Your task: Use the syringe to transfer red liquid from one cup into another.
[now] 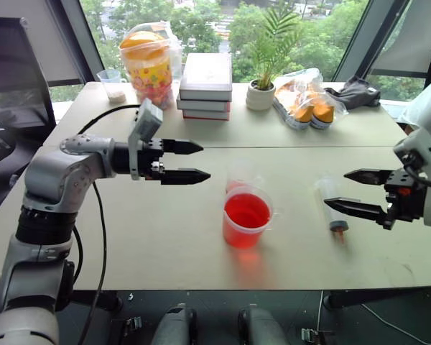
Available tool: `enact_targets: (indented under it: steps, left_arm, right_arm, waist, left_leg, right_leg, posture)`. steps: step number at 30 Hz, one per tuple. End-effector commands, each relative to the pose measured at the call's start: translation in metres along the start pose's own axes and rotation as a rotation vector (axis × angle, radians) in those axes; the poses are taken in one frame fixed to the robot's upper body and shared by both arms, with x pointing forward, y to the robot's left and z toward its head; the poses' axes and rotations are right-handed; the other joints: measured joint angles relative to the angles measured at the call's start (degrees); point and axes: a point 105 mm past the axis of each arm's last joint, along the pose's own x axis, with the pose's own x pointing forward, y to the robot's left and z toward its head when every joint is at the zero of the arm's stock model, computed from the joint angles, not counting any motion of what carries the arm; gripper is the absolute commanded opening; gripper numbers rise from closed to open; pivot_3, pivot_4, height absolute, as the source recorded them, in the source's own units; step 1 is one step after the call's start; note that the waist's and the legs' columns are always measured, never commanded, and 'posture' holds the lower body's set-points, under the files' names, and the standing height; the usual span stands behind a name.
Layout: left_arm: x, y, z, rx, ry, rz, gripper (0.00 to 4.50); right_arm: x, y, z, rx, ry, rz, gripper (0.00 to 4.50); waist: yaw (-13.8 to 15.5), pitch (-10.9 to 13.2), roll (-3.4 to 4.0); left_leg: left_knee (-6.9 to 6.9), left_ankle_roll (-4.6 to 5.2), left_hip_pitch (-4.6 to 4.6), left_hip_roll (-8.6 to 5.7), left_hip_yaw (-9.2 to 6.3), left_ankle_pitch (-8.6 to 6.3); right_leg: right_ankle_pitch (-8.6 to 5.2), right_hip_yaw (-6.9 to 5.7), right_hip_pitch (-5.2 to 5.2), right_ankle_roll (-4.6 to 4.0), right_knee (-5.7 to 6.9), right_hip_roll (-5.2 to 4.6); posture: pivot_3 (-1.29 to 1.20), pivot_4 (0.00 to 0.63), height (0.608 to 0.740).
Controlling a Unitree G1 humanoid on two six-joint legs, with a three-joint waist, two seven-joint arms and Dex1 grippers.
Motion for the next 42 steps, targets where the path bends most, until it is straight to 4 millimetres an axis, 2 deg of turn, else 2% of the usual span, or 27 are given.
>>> enact_targets:
  steps: [1,9,15,19,24,29,31,35,42]
  left_arm:
    - [-0.003,-0.002,0.016,0.048,-0.036,0.002,4.5]
    - [0.0,-0.001,0.022,0.057,-0.059,-0.002,4.5]
    - [0.001,0.001,0.02,0.065,-0.059,-0.001,4.5]
    - [0.003,0.0,0.021,0.072,-0.068,-0.007,4.5]
    - [0.007,-0.002,0.02,0.069,-0.079,-0.02,4.5]
    - [0.01,-0.001,0.018,0.072,-0.078,-0.029,4.5]
    - [0.013,0.0,0.018,0.077,-0.081,-0.036,4.5]
    - [0.016,0.001,0.016,0.081,-0.086,-0.044,4.5]
    - [0.017,0.0,0.01,0.083,-0.091,-0.039,4.5]
  right_arm:
    - [-0.006,0.0,0.008,-0.04,-0.014,-0.023,4.41]
    - [-0.006,-0.001,0.007,-0.046,-0.014,-0.033,4.41]
    - [-0.006,-0.003,0.006,-0.049,-0.011,-0.049,4.41]
    - [-0.005,-0.016,0.008,0.014,-0.032,-0.105,4.41]
    - [-0.001,-0.034,0.003,0.12,0.034,-0.16,4.41]
    - [0.011,-0.052,-0.004,0.234,0.157,-0.221,4.41]
    - [0.021,-0.07,-0.01,0.319,0.2,-0.285,4.41]
    - [0.039,-0.091,-0.025,0.431,0.304,-0.354,4.41]
    - [0.065,-0.102,-0.049,0.553,0.427,-0.353,4.41]
  waist:
    - [0.0,0.0,0.0]
    - [-0.01,0.0,0.0]
    - [-0.01,0.0,0.0]
    - [-0.02,0.0,0.0]
    - [-0.06,0.0,0.0]
    - [-0.17,0.0,0.01]
    - [-0.26,-0.01,0.0]
    - [-0.19,0.0,0.0]
    - [-0.08,0.0,0.01]
  left_leg:
    - [0.0,0.0,0.0,0.0,0.0,0.0]
    - [0.0,0.0,0.0,0.0,0.0,0.0]
    - [0.0,0.0,0.01,0.0,0.0,0.0]
    - [0.01,0.0,0.01,0.0,0.0,0.0]
    - [0.03,0.0,0.04,-0.01,0.01,0.0]
    - [0.01,0.0,0.02,0.0,0.0,0.0]
    - [0.01,0.0,0.02,0.0,0.01,0.0]
    - [0.01,-0.01,0.03,-0.01,0.05,0.0]
    - [-0.07,0.0,-0.11,-0.04,0.08,0.0]
  right_leg:
    - [0.0,0.0,0.0,0.0,0.0,0.0]
    - [0.0,0.0,0.01,0.0,0.0,0.01]
    - [0.0,0.0,0.01,0.0,0.01,0.03]
    - [0.0,0.0,0.01,0.0,0.01,0.03]
    - [0.0,0.01,0.04,0.0,0.01,-0.01]
    - [0.0,0.01,-0.01,-0.01,0.02,-0.09]
    - [0.0,0.02,-0.02,-0.01,0.02,-0.11]
    - [0.0,0.04,-0.04,-0.03,0.01,-0.12]
    - [0.01,0.03,-0.17,-0.02,-0.03,-0.05]
  posture:
    - [0.0,0.15,0.74]
    - [0.0,0.15,0.74]
    - [0.0,0.15,0.74]
    - [0.0,0.15,0.74]
    - [0.0,0.15,0.74]
    - [0.0,0.15,0.74]
    - [0.0,0.15,0.74]
    - [0.0,0.15,0.74]
    - [0.0,0.15,0.74]
